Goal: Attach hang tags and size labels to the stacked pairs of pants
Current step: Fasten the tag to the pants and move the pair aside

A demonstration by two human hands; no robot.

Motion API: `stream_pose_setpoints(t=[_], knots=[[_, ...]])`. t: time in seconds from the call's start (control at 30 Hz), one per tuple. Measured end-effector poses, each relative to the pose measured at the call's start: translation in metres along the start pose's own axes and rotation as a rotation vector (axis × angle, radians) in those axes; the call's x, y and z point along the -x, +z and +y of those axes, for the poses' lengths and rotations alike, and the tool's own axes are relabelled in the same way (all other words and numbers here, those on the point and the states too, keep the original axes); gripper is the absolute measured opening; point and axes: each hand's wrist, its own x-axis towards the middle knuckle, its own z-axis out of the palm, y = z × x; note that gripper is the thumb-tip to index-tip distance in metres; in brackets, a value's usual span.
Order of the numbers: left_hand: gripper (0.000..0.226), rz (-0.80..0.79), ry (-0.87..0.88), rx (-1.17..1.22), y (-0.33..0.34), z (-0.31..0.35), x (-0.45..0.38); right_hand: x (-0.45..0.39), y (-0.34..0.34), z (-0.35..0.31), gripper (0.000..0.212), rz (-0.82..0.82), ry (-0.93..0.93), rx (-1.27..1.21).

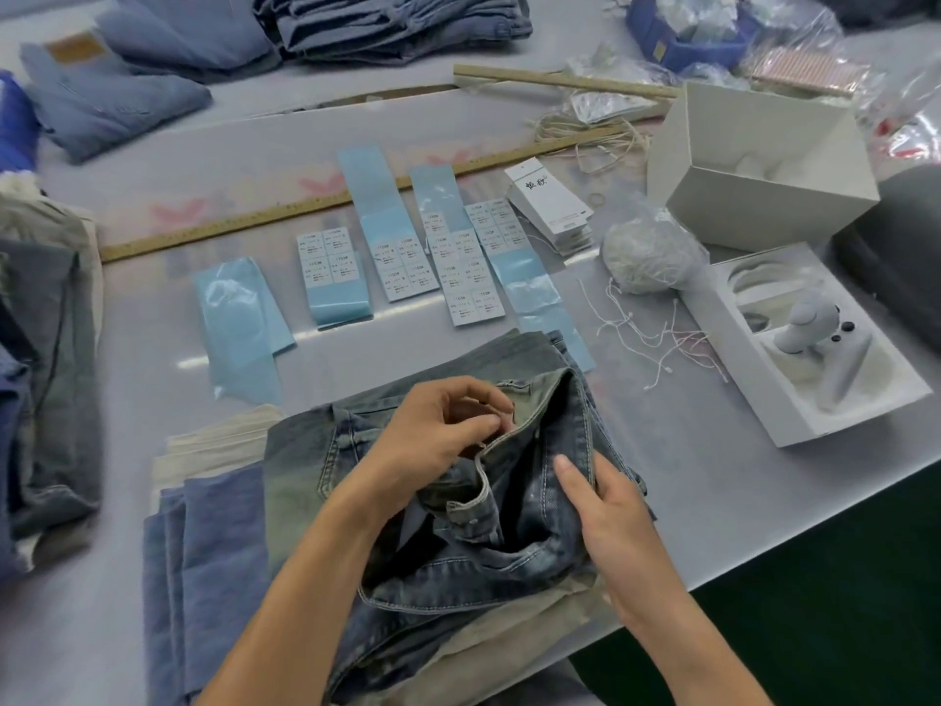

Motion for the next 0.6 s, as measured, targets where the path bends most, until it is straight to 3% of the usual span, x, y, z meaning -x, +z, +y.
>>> stream_pose_setpoints(t=[0.13, 0.2, 0.3, 0.37, 0.47, 0.53, 0.6], knots=[[0.017, 0.004, 0.012, -0.187, 0.014, 0.003, -0.008, 0.004, 0.004, -0.001, 0.019, -0.032, -0.096, 0.133], [0.005, 0.049, 0.046, -0.255, 0.019, 0.002, -0.012, 0.005, 0.006, -0.001, 0.018, -0.011, -0.11, 0.152], [0.01, 0.135, 0.027, -0.179, 0.018, -0.005, -0.013, 0.004, 0.003, 0.002, 0.015, 0.032, -0.13, 0.149], [0.013, 0.162, -0.035, -0.053, 0.015, -0.008, -0.009, 0.005, 0.002, 0.004, 0.021, 0.15, -0.181, 0.181], [0.016, 0.2, -0.093, 0.08, 0.012, -0.01, -0.007, 0.004, 0.001, 0.004, 0.034, 0.5, -0.615, 0.645], [0.015, 0.212, -0.094, 0.111, 0.012, -0.006, -0.006, 0.005, 0.008, 0.001, 0.024, 0.458, -0.786, 0.788], [0.014, 0.201, -0.082, 0.121, 0.014, -0.002, -0.005, 0.002, 0.015, -0.005, 0.017, 0.351, -0.672, 0.789]])
